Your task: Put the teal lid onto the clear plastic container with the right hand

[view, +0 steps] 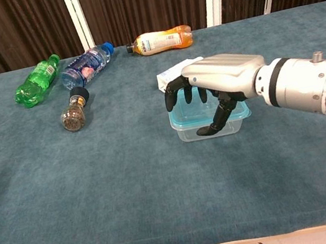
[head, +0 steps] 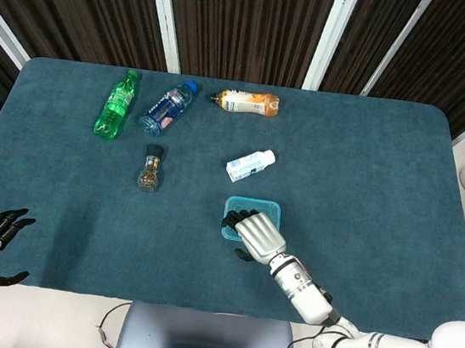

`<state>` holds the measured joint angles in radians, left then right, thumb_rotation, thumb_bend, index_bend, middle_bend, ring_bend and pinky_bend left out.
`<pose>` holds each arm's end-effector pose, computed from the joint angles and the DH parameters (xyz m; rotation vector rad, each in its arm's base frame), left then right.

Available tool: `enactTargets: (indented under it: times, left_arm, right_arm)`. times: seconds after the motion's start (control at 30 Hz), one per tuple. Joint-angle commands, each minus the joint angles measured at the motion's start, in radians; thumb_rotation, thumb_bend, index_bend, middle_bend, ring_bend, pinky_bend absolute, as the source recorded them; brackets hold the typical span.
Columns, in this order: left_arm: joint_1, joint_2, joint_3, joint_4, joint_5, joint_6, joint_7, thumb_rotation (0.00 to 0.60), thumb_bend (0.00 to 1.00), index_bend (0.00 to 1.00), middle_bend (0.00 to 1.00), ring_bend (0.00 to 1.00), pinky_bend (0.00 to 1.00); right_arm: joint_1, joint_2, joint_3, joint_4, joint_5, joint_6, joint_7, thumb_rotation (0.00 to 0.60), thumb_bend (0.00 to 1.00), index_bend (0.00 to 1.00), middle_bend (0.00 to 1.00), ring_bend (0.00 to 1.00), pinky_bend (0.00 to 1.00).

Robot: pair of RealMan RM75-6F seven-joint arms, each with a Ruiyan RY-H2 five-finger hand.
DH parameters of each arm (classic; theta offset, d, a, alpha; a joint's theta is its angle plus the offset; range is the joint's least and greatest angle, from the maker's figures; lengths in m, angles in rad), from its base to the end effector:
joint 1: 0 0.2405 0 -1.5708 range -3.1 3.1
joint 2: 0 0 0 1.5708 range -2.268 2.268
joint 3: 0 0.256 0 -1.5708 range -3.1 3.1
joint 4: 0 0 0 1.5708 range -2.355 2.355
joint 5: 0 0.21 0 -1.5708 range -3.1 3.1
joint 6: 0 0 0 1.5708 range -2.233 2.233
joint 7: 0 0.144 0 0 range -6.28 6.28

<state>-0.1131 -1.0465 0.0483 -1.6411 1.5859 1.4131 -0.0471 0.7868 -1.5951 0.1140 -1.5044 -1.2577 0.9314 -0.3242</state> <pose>-0.3082 0.1667 0.1530 -1.5592 -0.9812 -0.8517 -0.1139 -0.3161 -0.0455 2.0932 -0.8551 0.9901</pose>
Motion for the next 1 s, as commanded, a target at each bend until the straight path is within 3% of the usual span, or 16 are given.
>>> enactTargets:
  times: [0.03, 1.0]
  left_arm:
    - [0.0, 0.0, 0.0, -0.001, -0.001, -0.001, 0.001, 0.6, 0.44, 0.2, 0.09, 0.1, 0.25]
    - [0.0, 0.002, 0.0, 0.001, 0.0, 0.001, -0.006, 0.6, 0.44, 0.2, 0.09, 0.1, 0.25]
  right_arm:
    - [-0.005, 0.018, -0.008, -0.011, -0.012, -0.013, 0.029, 0.6, 0.4, 0.45, 0.39, 0.37, 0.51]
    - [0.008, 0.013, -0.032, 0.042, -0.109, -0.073, 0.194, 0.6, 0.4, 0.45, 0.39, 0.36, 0.51]
